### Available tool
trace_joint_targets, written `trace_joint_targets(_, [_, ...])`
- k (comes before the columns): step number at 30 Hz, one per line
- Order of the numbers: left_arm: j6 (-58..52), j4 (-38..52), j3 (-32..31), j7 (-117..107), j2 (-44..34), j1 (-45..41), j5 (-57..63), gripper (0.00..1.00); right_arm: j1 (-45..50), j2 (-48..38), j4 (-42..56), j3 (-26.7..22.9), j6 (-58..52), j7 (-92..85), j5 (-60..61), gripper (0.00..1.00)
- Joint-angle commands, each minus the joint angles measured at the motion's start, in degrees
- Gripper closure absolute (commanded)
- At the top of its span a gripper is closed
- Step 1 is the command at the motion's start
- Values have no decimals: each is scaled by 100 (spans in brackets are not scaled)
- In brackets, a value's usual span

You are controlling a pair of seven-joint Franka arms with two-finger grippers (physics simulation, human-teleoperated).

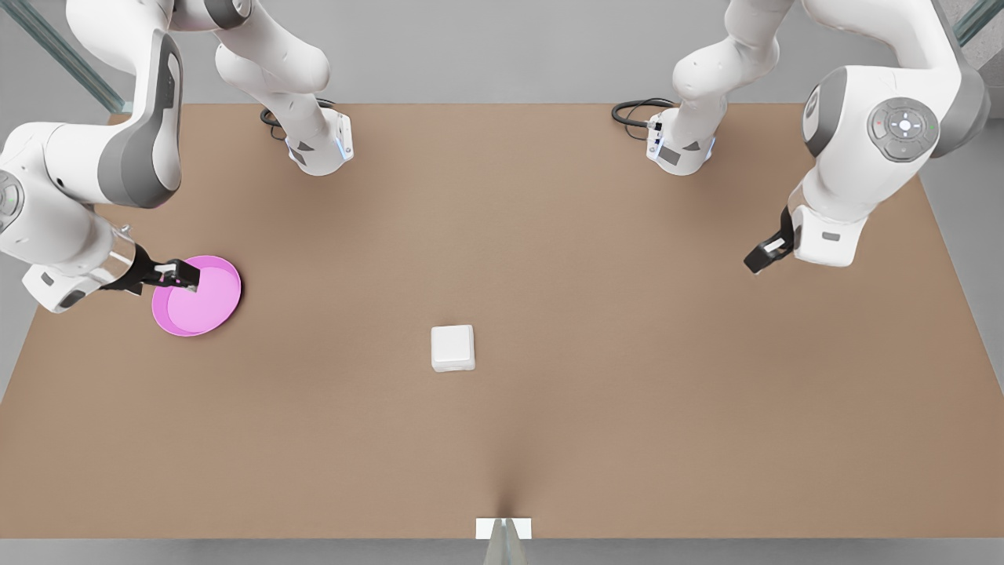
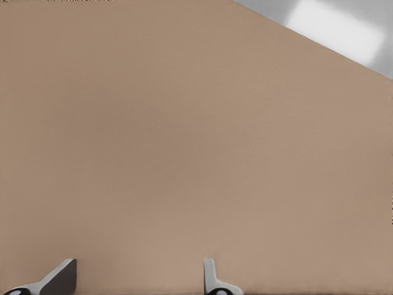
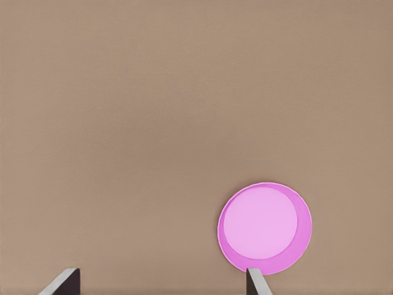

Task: Pack egg into the box and close the box lid

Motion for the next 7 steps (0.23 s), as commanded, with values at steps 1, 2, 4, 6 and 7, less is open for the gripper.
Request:
trace_joint_targets(1, [-128, 49, 2818, 3831, 34, -2154, -196, 0, -6, 4, 11, 1, 12, -65, 3, 0])
trace_joint_targets(2, [828, -645, 2578, 4126, -273, -1734, -795, 0, -15, 4, 12, 1, 20, -65, 3, 0])
trace_joint_targets(4, [830, -470, 2515, 4126, -81, -1795, -672, 0, -24, 4, 12, 1, 12, -73, 3, 0])
trace_joint_targets(6, [803, -13, 2515, 4135, 315, -1857, -637, 0, -6, 4, 3, 1, 12, -73, 3, 0])
trace_joint_targets(7, [786, -13, 2515, 4135, 333, -1857, -628, 0, -6, 4, 3, 1, 3, -73, 3, 0])
